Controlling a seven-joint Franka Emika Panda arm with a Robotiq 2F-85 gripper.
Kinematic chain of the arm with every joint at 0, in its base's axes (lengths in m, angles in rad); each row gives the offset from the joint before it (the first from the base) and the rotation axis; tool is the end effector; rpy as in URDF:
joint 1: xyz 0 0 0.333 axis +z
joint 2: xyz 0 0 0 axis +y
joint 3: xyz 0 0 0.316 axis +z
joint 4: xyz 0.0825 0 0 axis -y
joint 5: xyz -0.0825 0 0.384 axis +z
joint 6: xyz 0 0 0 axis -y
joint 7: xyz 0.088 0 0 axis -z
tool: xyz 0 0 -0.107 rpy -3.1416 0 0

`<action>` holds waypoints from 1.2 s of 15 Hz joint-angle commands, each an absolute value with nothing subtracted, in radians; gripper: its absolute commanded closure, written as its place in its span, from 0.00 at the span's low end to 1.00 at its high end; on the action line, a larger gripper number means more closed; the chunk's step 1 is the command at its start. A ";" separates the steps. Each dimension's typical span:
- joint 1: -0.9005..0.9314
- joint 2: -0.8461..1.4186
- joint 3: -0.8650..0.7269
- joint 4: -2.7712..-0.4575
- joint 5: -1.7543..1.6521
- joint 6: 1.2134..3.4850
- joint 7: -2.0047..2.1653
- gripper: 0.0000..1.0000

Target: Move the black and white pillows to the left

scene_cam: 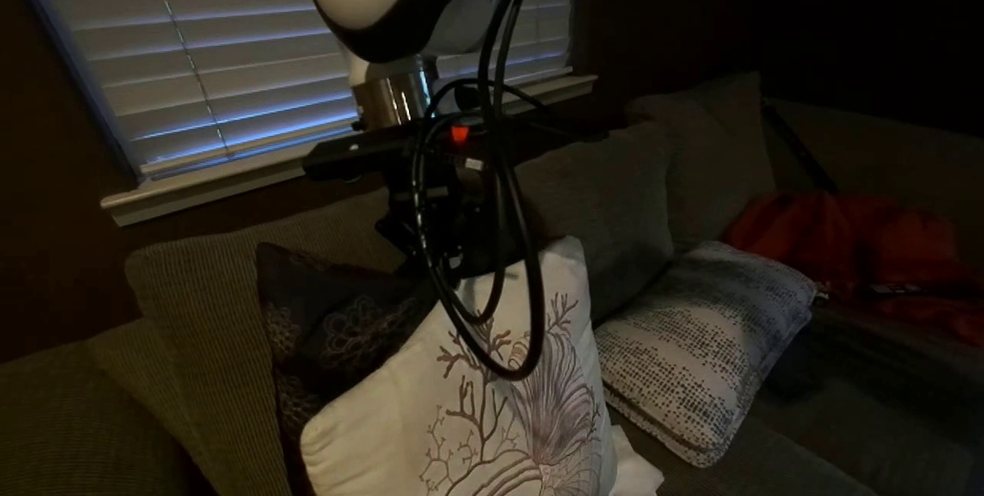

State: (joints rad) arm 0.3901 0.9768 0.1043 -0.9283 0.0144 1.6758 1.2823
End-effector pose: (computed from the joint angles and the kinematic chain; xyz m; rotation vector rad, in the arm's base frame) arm 0.6813 0.3354 0.2715 2.7610 -1.2115 -0.3383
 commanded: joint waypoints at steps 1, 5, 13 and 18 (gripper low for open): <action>0.391 1.007 0.118 -0.776 0.063 1.555 1.258 0.64; 0.396 1.009 0.114 -0.682 0.084 1.457 1.280 0.37; 0.434 0.999 0.080 -0.590 0.020 1.259 1.272 0.00; 0.490 0.958 0.059 -0.581 -0.100 1.009 1.155 0.00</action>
State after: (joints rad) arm 0.4480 0.9757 0.0757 -0.6063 -0.0273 1.1174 1.2495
